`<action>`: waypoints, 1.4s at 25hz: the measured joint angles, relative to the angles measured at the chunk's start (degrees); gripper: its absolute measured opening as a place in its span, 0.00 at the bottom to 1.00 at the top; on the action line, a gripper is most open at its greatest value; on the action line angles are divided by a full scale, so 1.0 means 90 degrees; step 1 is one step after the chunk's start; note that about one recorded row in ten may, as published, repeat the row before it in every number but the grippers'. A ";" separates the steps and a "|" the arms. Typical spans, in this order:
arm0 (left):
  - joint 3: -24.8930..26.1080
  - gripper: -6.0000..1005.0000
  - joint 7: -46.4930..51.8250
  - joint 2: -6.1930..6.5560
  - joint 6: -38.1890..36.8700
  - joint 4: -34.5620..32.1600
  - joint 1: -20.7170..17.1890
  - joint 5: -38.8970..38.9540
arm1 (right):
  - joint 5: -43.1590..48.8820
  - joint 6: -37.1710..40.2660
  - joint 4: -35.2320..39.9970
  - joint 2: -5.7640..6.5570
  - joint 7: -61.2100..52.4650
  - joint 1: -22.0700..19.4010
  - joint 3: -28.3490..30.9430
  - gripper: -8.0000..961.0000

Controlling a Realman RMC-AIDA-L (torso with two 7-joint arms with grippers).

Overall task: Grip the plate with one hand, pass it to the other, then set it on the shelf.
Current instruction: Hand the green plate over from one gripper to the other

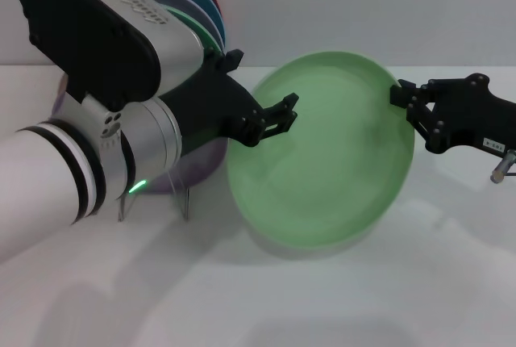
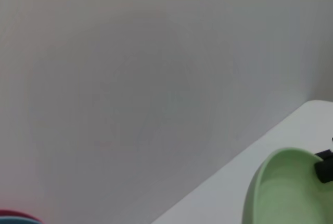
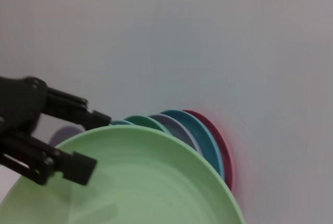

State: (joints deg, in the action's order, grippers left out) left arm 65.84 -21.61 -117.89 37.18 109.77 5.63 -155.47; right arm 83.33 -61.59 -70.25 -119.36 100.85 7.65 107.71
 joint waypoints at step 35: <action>-0.0309 0.11 -0.0905 -0.0001 -0.0969 -0.0497 -0.0031 0.0163 | -0.0934 -0.1092 0.0886 0.0017 0.0582 0.0058 0.0177 0.07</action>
State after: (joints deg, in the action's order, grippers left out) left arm 63.06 -29.75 -117.91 28.46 105.29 5.35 -154.00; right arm 74.92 -71.42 -62.27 -119.21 106.08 8.17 109.30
